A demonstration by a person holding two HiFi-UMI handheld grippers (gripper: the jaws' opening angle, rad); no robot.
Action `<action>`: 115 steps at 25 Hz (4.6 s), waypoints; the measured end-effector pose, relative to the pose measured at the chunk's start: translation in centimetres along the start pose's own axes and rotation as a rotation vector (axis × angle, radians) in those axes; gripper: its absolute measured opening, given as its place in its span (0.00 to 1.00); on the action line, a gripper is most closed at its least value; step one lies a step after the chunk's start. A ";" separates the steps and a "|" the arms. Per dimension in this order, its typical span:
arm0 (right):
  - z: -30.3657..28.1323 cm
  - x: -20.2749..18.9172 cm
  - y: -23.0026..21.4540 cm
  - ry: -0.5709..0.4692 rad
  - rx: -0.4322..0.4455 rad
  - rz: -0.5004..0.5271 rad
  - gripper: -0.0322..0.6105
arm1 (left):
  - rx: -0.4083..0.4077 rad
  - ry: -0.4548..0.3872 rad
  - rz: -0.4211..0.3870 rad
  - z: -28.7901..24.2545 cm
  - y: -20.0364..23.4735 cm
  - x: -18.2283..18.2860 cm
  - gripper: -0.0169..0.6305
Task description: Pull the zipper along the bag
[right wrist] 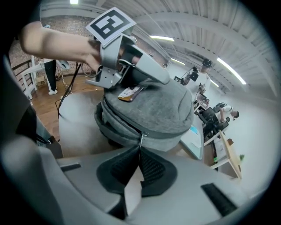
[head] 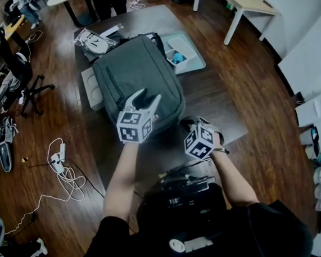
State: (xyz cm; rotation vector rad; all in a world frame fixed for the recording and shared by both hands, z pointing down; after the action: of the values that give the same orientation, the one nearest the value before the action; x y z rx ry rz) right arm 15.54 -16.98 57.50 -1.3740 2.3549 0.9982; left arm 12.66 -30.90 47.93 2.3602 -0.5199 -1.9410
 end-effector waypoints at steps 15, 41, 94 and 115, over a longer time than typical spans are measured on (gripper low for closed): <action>0.0 2.8 4.9 -0.064 0.111 -0.002 0.10 | 0.004 -0.014 0.013 0.2 0.4 -0.1 0.35; 5.5 7.8 1.3 -0.455 0.237 -0.086 0.26 | 0.208 -0.273 -0.071 10.4 4.2 3.5 0.35; -6.1 20.3 -7.3 -0.637 0.205 -0.386 0.13 | 0.436 0.182 -0.347 11.0 20.1 -9.6 0.03; -6.9 20.9 -7.8 -0.636 0.164 -0.393 0.11 | 0.478 0.163 -0.174 15.4 9.8 -12.5 0.03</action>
State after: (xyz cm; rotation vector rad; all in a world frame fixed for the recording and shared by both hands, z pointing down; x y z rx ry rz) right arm 11.87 -38.20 48.43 -1.1671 1.5922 0.9221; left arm -6.38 -33.91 58.79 2.9084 -0.8771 -1.8266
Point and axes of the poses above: the fingertips, and each gripper's own axes: z backward along the fingers, y to its left, x out of its top, the point moved 1 cm from there along z, backward along the fingers, and after that the axes turned 7 degrees about -x, right-handed, at the moved point
